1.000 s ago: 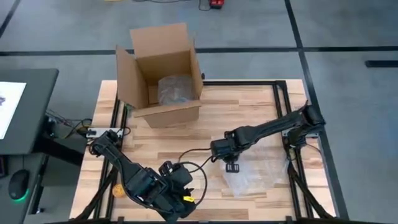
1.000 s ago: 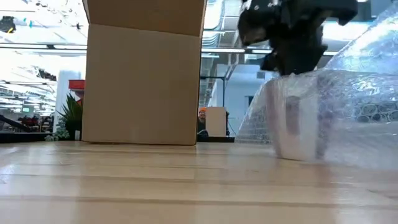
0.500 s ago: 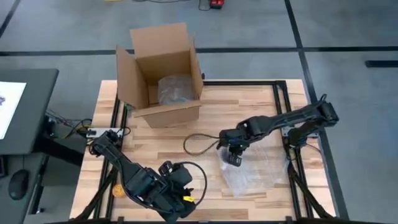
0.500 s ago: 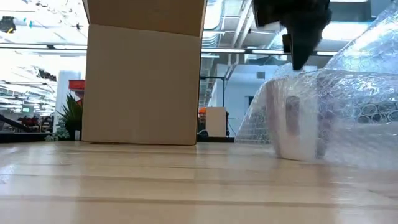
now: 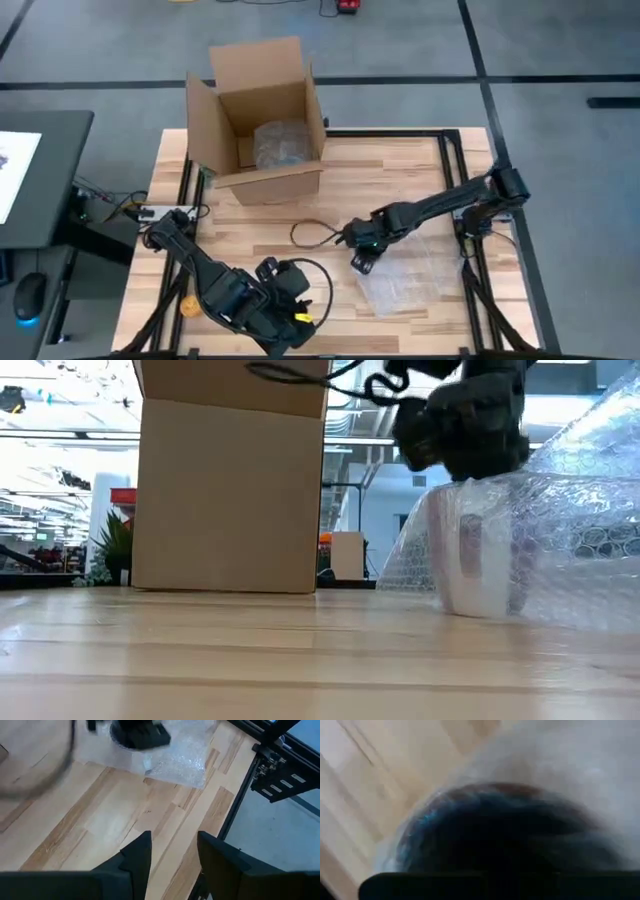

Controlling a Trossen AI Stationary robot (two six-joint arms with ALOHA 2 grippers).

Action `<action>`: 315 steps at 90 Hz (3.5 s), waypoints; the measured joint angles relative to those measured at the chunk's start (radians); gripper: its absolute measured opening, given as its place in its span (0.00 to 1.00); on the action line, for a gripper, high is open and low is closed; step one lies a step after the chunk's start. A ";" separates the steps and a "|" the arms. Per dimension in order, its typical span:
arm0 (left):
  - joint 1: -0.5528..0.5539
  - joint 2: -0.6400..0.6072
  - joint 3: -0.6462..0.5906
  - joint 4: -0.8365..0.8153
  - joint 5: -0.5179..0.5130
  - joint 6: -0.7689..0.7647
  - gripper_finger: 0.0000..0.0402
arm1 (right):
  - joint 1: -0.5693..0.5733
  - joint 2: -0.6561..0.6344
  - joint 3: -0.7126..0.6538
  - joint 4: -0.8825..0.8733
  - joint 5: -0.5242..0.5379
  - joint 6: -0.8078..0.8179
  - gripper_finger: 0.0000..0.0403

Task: Wrap mug
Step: Wrap the purple mug with the bubble wrap

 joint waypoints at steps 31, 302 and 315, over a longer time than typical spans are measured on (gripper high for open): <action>0.000 0.000 0.000 0.004 0.001 -0.005 0.35 | 0.034 0.037 0.016 0.027 -0.004 -0.199 0.00; -0.153 -0.134 -0.001 -0.033 0.085 0.139 0.35 | 0.352 0.146 0.287 -0.018 0.149 -0.071 0.06; -0.153 -0.133 -0.001 -0.033 0.086 0.153 0.35 | 0.353 0.144 0.289 -0.021 0.144 -0.040 0.18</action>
